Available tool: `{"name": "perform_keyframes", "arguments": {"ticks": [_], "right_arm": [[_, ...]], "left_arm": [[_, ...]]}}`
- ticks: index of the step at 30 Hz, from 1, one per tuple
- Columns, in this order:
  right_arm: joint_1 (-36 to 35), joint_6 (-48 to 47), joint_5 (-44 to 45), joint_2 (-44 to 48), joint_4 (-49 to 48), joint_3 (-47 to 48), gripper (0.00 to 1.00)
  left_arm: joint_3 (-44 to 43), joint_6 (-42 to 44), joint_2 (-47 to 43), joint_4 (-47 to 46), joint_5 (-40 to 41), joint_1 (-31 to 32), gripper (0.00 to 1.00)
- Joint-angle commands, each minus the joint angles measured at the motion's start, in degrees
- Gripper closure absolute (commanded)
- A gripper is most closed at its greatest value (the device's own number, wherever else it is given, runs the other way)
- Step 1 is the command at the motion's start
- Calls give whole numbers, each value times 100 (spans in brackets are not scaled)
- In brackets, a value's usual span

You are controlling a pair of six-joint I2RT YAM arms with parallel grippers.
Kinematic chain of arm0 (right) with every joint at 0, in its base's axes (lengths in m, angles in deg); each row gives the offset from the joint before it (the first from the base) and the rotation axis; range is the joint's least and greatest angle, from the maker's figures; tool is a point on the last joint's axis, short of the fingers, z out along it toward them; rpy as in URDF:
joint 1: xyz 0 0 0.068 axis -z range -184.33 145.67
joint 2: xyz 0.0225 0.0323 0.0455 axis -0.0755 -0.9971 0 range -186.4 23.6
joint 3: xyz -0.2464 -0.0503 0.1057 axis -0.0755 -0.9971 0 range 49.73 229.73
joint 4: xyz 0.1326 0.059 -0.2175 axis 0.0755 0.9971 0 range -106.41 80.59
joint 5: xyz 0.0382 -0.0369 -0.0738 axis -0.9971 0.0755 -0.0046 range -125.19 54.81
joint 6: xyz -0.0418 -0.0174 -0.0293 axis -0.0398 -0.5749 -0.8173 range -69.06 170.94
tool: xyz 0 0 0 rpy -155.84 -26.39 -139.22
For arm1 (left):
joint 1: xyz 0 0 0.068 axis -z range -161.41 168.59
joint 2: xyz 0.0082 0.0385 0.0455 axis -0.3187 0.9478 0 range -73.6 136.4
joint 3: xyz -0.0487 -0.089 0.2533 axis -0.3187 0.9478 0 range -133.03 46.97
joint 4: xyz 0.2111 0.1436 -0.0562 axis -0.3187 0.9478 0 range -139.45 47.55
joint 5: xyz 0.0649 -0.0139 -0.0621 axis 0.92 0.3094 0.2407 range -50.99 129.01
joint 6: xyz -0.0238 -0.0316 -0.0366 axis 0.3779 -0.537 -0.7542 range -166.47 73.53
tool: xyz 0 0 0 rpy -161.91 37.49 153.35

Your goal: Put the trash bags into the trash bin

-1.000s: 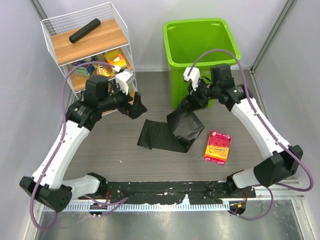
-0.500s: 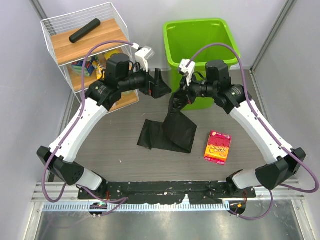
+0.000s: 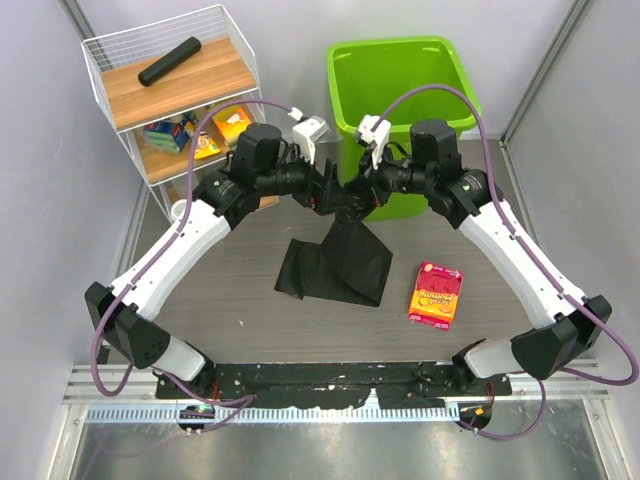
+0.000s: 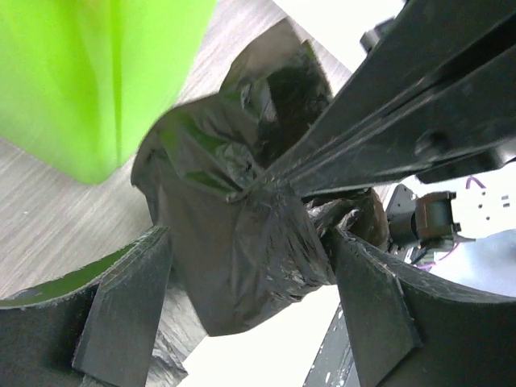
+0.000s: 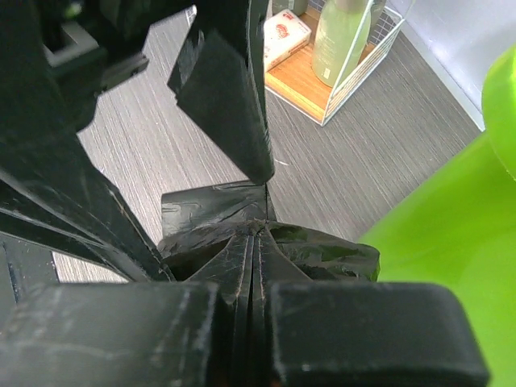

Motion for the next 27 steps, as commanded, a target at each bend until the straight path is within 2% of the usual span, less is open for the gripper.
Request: {"name": "perform_keyframes", "arguments": {"ticks": [1, 5, 7, 9, 10, 12, 13, 15, 16, 17, 20, 23, 24, 27], "right_arm": [[-17, 23, 34, 290, -127, 360, 99], [-17, 32, 87, 317, -110, 369, 99], [-8, 41, 105, 317, -101, 360, 99], [-17, 32, 140, 334, -66, 351, 99], [-8, 23, 157, 334, -39, 325, 99], [-25, 6, 201, 361, -13, 290, 99], [-17, -3, 297, 370, 5, 281, 98], [-17, -12, 473, 361, 101, 333, 90], [-17, -38, 535, 370, 136, 420, 80], [-8, -38, 692, 370, 206, 474, 76], [-8, -47, 965, 440, 338, 754, 53], [-8, -117, 1106, 606, 409, 834, 42], [-16, -109, 1107, 703, 418, 826, 35], [-17, -135, 1028, 844, 575, 808, 31]], "left_arm": [[274, 275, -298, -464, -505, 9, 20], [442, 213, -281, -649, -1023, 35, 33], [434, 204, -211, -676, -1226, 44, 52], [390, 196, -149, -632, -1288, 44, 75], [389, 196, -149, -632, -1288, 53, 81], [407, 196, -166, -641, -1253, 44, 100], [424, 196, -175, -623, -1201, 44, 100], [477, 213, -263, -597, -1026, 53, 100], [512, 239, -307, -588, -920, 35, 100], [556, 301, -359, -553, -771, 44, 100], [714, 459, -596, -491, -96, 44, 100], [776, 661, -790, -456, 599, 44, 100], [759, 722, -834, -421, 645, 35, 100], [697, 907, -957, -289, 593, 26, 100]]}}
